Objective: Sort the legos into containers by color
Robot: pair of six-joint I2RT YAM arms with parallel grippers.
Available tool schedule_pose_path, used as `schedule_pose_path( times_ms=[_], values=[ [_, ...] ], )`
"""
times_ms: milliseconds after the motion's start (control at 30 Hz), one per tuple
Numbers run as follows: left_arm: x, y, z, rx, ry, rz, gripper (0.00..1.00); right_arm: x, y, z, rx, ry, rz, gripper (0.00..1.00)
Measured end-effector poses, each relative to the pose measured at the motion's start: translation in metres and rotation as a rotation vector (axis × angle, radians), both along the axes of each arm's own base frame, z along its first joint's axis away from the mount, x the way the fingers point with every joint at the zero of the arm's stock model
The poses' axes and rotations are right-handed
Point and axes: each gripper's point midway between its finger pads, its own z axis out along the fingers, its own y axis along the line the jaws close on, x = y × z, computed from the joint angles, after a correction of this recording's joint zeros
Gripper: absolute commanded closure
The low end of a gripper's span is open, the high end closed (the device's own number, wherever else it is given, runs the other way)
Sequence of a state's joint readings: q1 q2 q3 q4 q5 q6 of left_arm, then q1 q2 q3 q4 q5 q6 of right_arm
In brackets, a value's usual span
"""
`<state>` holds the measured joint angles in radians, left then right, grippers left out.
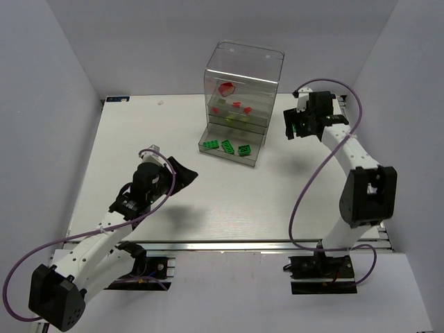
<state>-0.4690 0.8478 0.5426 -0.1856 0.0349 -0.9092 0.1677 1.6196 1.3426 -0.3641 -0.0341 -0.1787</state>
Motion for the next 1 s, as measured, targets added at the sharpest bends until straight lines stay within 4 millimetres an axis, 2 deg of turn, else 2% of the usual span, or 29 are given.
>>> schedule_pose_path(
  times_ms=[67, 233, 333, 500, 600, 767, 867, 933, 967, 1000],
  values=[
    [0.000, -0.001, 0.000, 0.000, 0.000, -0.003, 0.21, 0.012, -0.014, -0.020, 0.019, 0.089, -0.043, 0.12],
    [0.001, -0.001, 0.002, -0.005, -0.007, -0.006, 0.21, 0.046, -0.035, -0.056, 0.031, 0.226, -0.064, 0.11],
    [0.001, -0.001, 0.002, -0.005, -0.007, -0.006, 0.21, 0.086, -0.039, -0.069, 0.014, 0.212, -0.035, 0.11],
    [0.000, -0.001, 0.001, -0.006, -0.002, -0.004, 0.21, 0.130, -0.042, -0.092, -0.031, 0.192, 0.023, 0.11],
    [-0.001, -0.001, 0.001, -0.010, 0.005, -0.001, 0.21, 0.142, -0.045, -0.109, -0.057, 0.193, 0.039, 0.11],
    [-0.002, -0.001, 0.000, -0.017, 0.015, 0.004, 0.21, 0.144, -0.052, -0.133, -0.090, 0.225, 0.034, 0.12],
    [-0.001, -0.001, -0.004, -0.013, 0.030, 0.005, 0.21, 0.147, -0.055, -0.142, -0.104, 0.230, 0.023, 0.18],
    [-0.001, -0.002, -0.008, -0.007, 0.043, 0.004, 0.21, 0.147, -0.055, -0.145, -0.108, 0.234, 0.025, 0.31],
    [0.000, -0.002, -0.011, -0.004, 0.050, 0.004, 0.21, 0.147, -0.055, -0.146, -0.107, 0.233, 0.026, 0.44],
    [0.000, -0.002, -0.012, -0.002, 0.056, 0.003, 0.21, 0.148, -0.055, -0.146, -0.110, 0.230, 0.030, 0.50]
  ],
)
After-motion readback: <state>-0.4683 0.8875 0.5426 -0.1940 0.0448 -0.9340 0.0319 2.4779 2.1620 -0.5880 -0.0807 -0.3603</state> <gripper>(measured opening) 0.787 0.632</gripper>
